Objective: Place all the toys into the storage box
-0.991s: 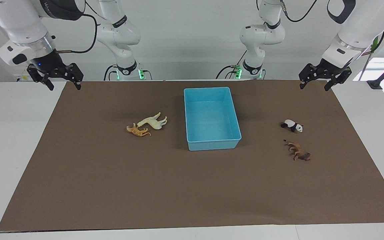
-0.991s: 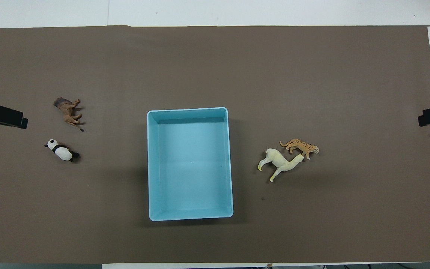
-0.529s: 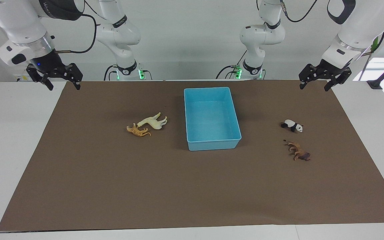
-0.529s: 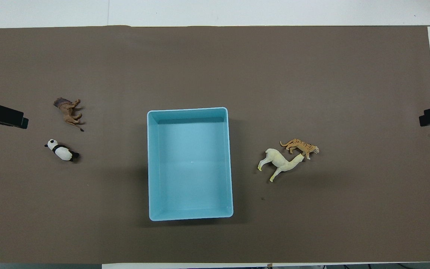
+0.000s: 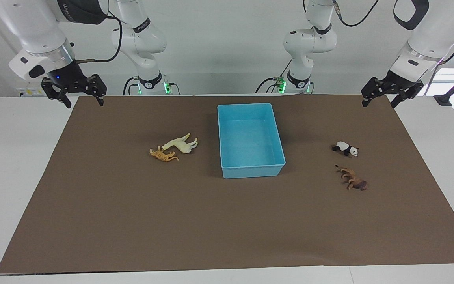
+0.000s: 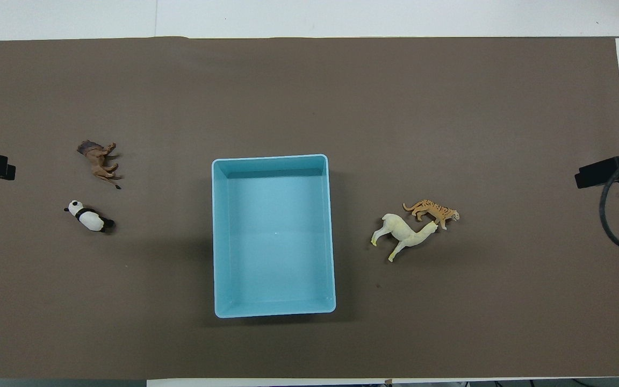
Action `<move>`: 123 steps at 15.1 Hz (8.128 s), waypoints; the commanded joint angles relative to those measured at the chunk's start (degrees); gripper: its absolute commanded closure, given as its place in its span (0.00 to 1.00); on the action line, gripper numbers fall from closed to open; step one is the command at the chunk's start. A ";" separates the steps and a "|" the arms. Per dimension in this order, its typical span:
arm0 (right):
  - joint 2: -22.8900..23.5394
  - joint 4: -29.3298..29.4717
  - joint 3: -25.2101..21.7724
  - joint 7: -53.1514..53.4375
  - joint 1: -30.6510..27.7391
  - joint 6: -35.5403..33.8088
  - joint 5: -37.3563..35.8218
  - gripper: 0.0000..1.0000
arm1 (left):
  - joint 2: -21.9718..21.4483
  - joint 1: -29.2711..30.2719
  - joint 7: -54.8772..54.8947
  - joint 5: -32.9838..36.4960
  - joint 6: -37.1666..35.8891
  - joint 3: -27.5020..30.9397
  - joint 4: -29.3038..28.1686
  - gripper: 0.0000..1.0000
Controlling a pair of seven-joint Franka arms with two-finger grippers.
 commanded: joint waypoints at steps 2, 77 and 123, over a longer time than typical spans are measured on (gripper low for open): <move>-2.41 -11.96 -0.01 -8.54 4.33 10.71 0.77 0.00 | -6.57 2.92 -7.68 1.12 11.18 -0.21 -15.93 0.00; 8.23 -15.44 0.08 -34.82 11.45 24.30 0.85 1.00 | 13.72 4.76 -12.39 -2.48 44.83 -2.67 -17.44 0.00; 7.27 -32.90 -0.63 -79.49 22.19 45.19 -1.43 0.01 | 5.56 -30.56 -80.14 -3.63 30.69 -3.37 -20.52 0.63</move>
